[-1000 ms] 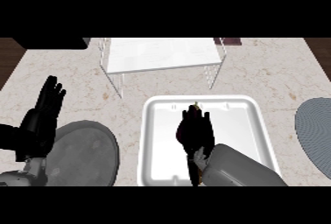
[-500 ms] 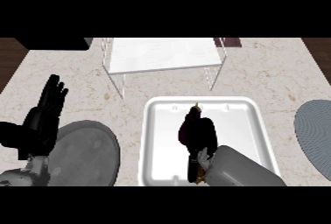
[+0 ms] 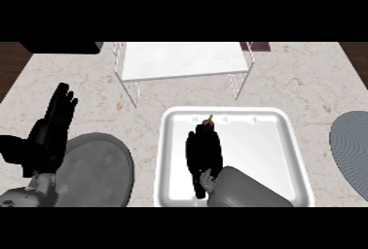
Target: Pick the sweet potato from the tray and place it in the tiered shelf
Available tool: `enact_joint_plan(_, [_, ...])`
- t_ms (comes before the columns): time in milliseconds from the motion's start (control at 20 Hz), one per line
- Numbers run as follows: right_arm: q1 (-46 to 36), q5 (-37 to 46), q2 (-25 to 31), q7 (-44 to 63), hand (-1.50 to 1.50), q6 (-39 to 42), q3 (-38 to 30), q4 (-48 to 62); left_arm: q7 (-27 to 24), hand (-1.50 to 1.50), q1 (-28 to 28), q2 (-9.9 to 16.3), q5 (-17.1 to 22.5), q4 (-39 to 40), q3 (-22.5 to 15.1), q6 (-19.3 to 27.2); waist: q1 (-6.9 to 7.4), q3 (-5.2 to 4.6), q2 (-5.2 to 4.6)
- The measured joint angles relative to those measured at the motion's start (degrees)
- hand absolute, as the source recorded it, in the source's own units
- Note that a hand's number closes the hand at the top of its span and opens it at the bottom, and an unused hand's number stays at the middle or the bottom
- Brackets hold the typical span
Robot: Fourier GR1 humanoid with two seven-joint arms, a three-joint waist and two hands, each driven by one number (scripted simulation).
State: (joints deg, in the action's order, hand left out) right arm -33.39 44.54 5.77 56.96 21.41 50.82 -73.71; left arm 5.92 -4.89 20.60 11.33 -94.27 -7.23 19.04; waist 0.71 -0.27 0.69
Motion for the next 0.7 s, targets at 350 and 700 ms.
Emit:
enact_joint_plan(350, [-2.64, -6.05, -4.35, 2.06, 1.50, -16.50, -1.09, -1.79, 0.15, 0.00, -2.21, -0.73, -0.65, 1.27, -0.42, -0.39, 1.48, 0.25, -0.84])
enact_joint_plan(700, [-10.10, -8.65, -5.05, 5.55, 1.50, -27.11, -2.18, -9.40, 1.20, 0.00, -2.20, -1.08, -1.20, 0.32, -0.67, -0.20, 1.45, 0.28, -0.46])
